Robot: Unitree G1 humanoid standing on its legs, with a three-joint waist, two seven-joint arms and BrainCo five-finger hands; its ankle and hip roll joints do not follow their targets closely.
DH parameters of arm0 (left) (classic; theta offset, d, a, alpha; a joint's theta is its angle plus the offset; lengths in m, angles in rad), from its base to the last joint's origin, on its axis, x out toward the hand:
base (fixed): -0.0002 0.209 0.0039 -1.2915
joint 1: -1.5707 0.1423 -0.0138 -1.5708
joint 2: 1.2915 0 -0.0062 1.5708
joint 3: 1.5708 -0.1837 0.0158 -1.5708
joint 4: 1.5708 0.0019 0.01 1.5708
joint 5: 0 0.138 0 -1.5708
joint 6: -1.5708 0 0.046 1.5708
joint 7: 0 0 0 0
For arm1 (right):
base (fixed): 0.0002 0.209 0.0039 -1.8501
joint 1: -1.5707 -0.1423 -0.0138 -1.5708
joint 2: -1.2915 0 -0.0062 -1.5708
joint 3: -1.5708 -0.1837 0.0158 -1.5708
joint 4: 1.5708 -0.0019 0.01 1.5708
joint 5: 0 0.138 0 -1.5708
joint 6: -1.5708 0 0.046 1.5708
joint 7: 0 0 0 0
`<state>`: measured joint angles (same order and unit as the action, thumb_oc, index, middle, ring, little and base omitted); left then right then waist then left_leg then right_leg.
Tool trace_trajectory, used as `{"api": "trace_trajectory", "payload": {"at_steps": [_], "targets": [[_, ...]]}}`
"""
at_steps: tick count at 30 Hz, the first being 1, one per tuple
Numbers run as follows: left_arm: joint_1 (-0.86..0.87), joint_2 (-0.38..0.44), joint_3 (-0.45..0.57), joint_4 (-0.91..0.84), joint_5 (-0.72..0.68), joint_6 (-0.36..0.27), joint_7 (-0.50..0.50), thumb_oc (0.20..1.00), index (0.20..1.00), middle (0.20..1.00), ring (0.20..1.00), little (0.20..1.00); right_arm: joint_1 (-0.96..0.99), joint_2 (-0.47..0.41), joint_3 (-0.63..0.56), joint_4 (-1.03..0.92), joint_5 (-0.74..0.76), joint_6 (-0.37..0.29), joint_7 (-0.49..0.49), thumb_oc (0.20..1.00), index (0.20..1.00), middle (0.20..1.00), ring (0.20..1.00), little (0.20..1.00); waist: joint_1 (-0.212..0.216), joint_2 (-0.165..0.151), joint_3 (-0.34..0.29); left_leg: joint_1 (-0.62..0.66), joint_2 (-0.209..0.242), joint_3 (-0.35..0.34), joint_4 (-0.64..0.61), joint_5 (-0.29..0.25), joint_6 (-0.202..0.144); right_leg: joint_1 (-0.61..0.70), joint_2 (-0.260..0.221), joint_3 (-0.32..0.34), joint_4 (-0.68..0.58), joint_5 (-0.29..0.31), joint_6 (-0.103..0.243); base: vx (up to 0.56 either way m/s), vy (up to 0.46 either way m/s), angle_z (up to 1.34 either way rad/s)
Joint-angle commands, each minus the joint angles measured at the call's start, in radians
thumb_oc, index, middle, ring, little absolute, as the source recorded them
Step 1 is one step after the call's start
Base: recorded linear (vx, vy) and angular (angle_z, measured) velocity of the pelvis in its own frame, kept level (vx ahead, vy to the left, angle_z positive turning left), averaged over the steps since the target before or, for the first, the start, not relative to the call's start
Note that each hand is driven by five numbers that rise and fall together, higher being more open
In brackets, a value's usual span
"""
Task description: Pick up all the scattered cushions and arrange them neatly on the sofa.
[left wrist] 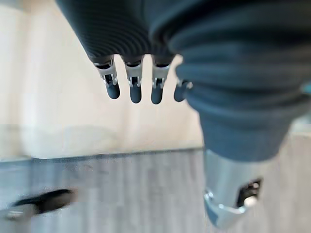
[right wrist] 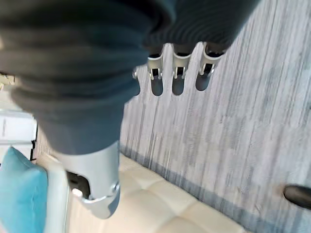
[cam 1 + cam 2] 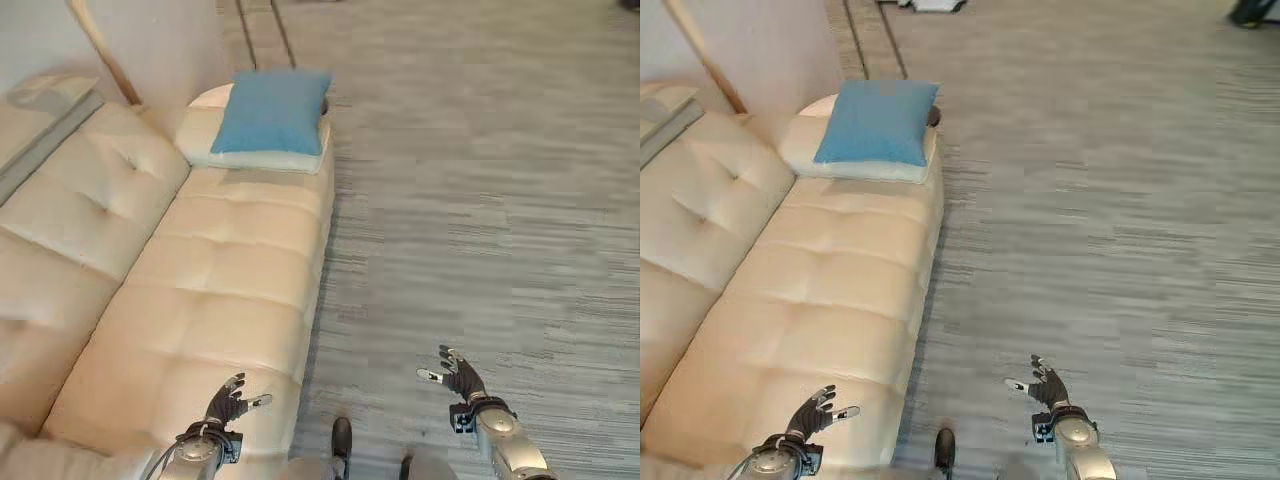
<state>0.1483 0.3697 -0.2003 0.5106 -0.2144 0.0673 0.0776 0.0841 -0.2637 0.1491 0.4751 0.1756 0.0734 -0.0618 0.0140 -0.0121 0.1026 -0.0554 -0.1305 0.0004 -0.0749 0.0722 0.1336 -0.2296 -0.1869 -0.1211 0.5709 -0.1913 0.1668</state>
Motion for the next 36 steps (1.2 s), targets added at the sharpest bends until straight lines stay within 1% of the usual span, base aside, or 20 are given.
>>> {"api": "trace_trajectory", "payload": {"at_steps": [1,3,7,9,12,14,17,19,20,21,22,23,24,26,27,29,30,31,34,36], "targets": [[-0.056,0.002,0.004,-0.036,0.025,-0.026,-0.012,1.000,1.000,1.000,1.000,1.000,-0.018,-0.025,-0.035,-0.035,-0.002,-0.019,-0.010,1.000,1.000,1.000,1.000,1.000,-0.012,0.055,0.082,0.076,0.064,-0.015,-0.012,-0.122,-0.080,0.091,0.070,-0.079,-0.272,0.107,-0.052,0.48,0.119,-0.73],[-0.062,0.001,0.003,-0.032,0.020,-0.025,-0.012,1.000,1.000,1.000,1.000,1.000,-0.016,-0.022,-0.037,-0.031,0.003,-0.019,-0.014,1.000,1.000,1.000,1.000,1.000,-0.013,0.054,0.085,0.085,0.069,-0.007,-0.012,-0.129,-0.083,0.080,0.078,-0.079,-0.322,0.120,-0.052,0.17,-0.039,-0.35],[-0.072,-0.013,0.010,-0.030,0.008,-0.020,-0.014,1.000,1.000,1.000,1.000,1.000,-0.003,-0.019,-0.051,-0.019,0.005,-0.015,-0.022,1.000,1.000,1.000,1.000,1.000,-0.016,0.039,0.094,0.139,0.071,0.033,-0.012,-0.170,-0.095,0.040,0.106,-0.080,-0.583,0.228,-0.022,0.26,-0.101,-0.17],[-0.069,-0.030,0.023,-0.027,-0.013,-0.022,-0.014,1.000,1.000,1.000,1.000,1.000,0.008,-0.015,-0.057,-0.025,0.002,-0.015,-0.020,1.000,1.000,1.000,1.000,1.000,-0.018,0.032,0.098,0.169,0.072,0.043,-0.012,-0.186,-0.104,0.039,0.115,-0.098,-0.658,0.257,-0.007,0.24,-0.120,-0.40],[-0.073,-0.058,0.028,-0.019,-0.033,-0.028,-0.005,1.000,1.000,1.000,1.000,1.000,0.021,-0.007,-0.066,-0.019,0.000,-0.017,-0.024,1.000,1.000,1.000,1.000,1.000,-0.025,0.026,0.089,0.212,0.074,0.042,-0.012,-0.207,-0.112,0.034,0.120,-0.102,-0.658,0.275,-0.003,0.41,-0.197,-0.10],[-0.080,-0.092,0.020,0.002,-0.061,-0.028,0.013,1.000,1.000,1.000,1.000,1.000,0.032,-0.001,-0.074,0.010,0.021,-0.021,-0.034,1.000,1.000,1.000,1.000,1.000,-0.043,0.037,0.058,0.273,0.105,0.027,-0.007,-0.230,-0.125,0.067,0.140,-0.090,-0.631,0.264,-0.034,0.64,-0.286,0.25],[-0.090,-0.113,0.021,0.024,-0.091,-0.024,0.036,1.000,1.000,1.000,1.000,1.000,0.036,-0.006,-0.083,0.017,0.033,-0.026,-0.048,1.000,1.000,1.000,1.000,1.000,-0.054,0.055,0.042,0.269,0.137,0.016,0.070,-0.195,-0.150,0.079,0.147,-0.108,-0.584,0.220,-0.062,0.46,-0.268,0.18],[-0.107,-0.116,0.026,0.034,-0.108,-0.030,0.057,1.000,1.000,1.000,1.000,1.000,0.029,-0.021,-0.086,0.026,0.054,-0.030,-0.060,1.000,1.000,1.000,1.000,1.000,-0.052,0.058,0.042,0.199,0.150,0.014,0.262,-0.108,-0.189,0.137,0.158,-0.125,-0.586,0.175,-0.093,0.32,-0.240,0.28],[-0.107,-0.116,0.026,0.034,-0.108,-0.030,0.057,1.000,1.000,1.000,1.000,1.000,0.029,-0.021,-0.086,0.026,0.054,-0.030,-0.060,1.000,1.000,1.000,1.000,1.000,-0.053,0.058,0.041,0.198,0.149,0.014,0.263,-0.108,-0.188,0.137,0.158,-0.125,-0.586,0.175,-0.093,0.34,-0.266,0.32],[-0.110,-0.112,0.033,0.001,-0.126,-0.037,0.068,1.000,1.000,1.000,1.000,1.000,0.027,-0.028,-0.095,0.023,0.088,-0.040,-0.058,1.000,1.000,1.000,1.000,1.000,-0.042,0.049,0.059,0.119,0.143,0.000,0.454,-0.043,-0.202,0.187,0.165,-0.123,-0.593,0.150,-0.118,0.30,-0.229,0.22],[-0.109,-0.109,0.034,-0.002,-0.126,-0.037,0.069,1.000,1.000,1.000,1.000,1.000,0.029,-0.033,-0.097,0.022,0.091,-0.037,-0.057,1.000,1.000,1.000,1.000,1.000,-0.038,0.044,0.064,0.096,0.142,0.002,0.494,-0.037,-0.200,0.205,0.165,-0.124,-0.597,0.137,-0.126,0.46,-0.329,0.03],[-0.109,-0.105,0.034,-0.026,-0.132,-0.038,0.075,1.000,1.000,1.000,1.000,1.000,0.023,-0.040,-0.105,0.037,0.099,-0.033,-0.065,1.000,1.000,1.000,1.000,1.000,-0.026,0.028,0.078,0.021,0.131,0.005,0.506,-0.071,-0.180,0.237,0.153,-0.118,-0.607,0.121,-0.132,0.24,-0.154,-0.10],[-0.109,-0.105,0.034,-0.027,-0.132,-0.037,0.075,1.000,1.000,1.000,1.000,1.000,0.023,-0.040,-0.105,0.037,0.099,-0.033,-0.065,1.000,1.000,1.000,1.000,1.000,-0.026,0.028,0.079,0.022,0.131,0.005,0.507,-0.072,-0.180,0.238,0.153,-0.119,-0.607,0.121,-0.132,0.25,-0.140,0.04],[-0.102,-0.100,0.034,-0.057,-0.143,-0.034,0.072,1.000,1.000,1.000,1.000,1.000,0.020,-0.042,-0.108,0.041,0.110,-0.026,-0.068,1.000,1.000,1.000,1.000,1.000,-0.014,0.009,0.083,-0.046,0.112,0.008,0.447,-0.133,-0.158,0.270,0.138,-0.119,-0.625,0.112,-0.127,0.28,-0.084,0.19],[-0.092,-0.096,0.033,-0.069,-0.140,-0.031,0.068,1.000,1.000,1.000,1.000,1.000,0.016,-0.043,-0.104,0.048,0.119,-0.023,-0.062,1.000,1.000,1.000,1.000,1.000,-0.005,0.001,0.077,-0.062,0.097,-0.001,0.336,-0.164,-0.150,0.291,0.132,-0.124,-0.633,0.100,-0.120,0.29,-0.056,0.12],[-0.091,-0.096,0.033,-0.070,-0.140,-0.030,0.068,1.000,1.000,1.000,1.000,1.000,0.016,-0.043,-0.104,0.048,0.119,-0.023,-0.062,1.000,1.000,1.000,1.000,1.000,-0.004,-0.001,0.080,-0.055,0.096,0.000,0.330,-0.161,-0.150,0.295,0.131,-0.124,-0.633,0.099,-0.120,0.17,-0.014,0.01],[-0.084,-0.096,0.033,-0.075,-0.134,-0.029,0.073,1.000,1.000,1.000,1.000,1.000,0.016,-0.044,-0.097,0.047,0.117,-0.025,-0.065,1.000,1.000,1.000,1.000,1.000,-0.004,0.010,0.071,-0.084,0.104,-0.021,0.148,-0.064,-0.165,0.313,0.142,-0.139,-0.649,0.094,-0.120,0.44,0.021,-0.15],[-0.087,-0.092,0.022,-0.058,-0.108,-0.022,0.072,1.000,1.000,1.000,1.000,1.000,0.009,-0.051,-0.083,0.052,0.086,-0.024,-0.070,1.000,1.000,1.000,1.000,1.000,-0.004,0.021,0.065,-0.123,0.109,0.006,-0.012,0.002,-0.193,0.358,0.160,-0.155,-0.651,0.076,-0.124,0.56,0.041,-0.20],[-0.086,-0.092,0.028,-0.051,-0.087,-0.019,0.070,1.000,1.000,1.000,1.000,1.000,0.004,-0.059,-0.083,0.049,0.039,-0.020,-0.086,1.000,1.000,1.000,1.000,1.000,-0.002,0.022,0.058,-0.162,0.105,0.032,-0.012,0.002,-0.206,0.385,0.166,-0.156,-0.658,0.070,-0.121,0.42,0.083,0.21],[-0.076,-0.083,0.052,-0.045,-0.088,-0.022,0.081,1.000,1.000,1.000,1.000,1.000,0.006,-0.056,-0.096,0.040,0.025,-0.010,-0.085,1.000,1.000,1.000,1.000,1.000,0.008,0.017,0.033,-0.124,0.111,0.052,-0.012,0.031,-0.192,0.449,0.157,-0.136,-0.649,0.040,-0.104,0.53,0.161,0.01]]}}
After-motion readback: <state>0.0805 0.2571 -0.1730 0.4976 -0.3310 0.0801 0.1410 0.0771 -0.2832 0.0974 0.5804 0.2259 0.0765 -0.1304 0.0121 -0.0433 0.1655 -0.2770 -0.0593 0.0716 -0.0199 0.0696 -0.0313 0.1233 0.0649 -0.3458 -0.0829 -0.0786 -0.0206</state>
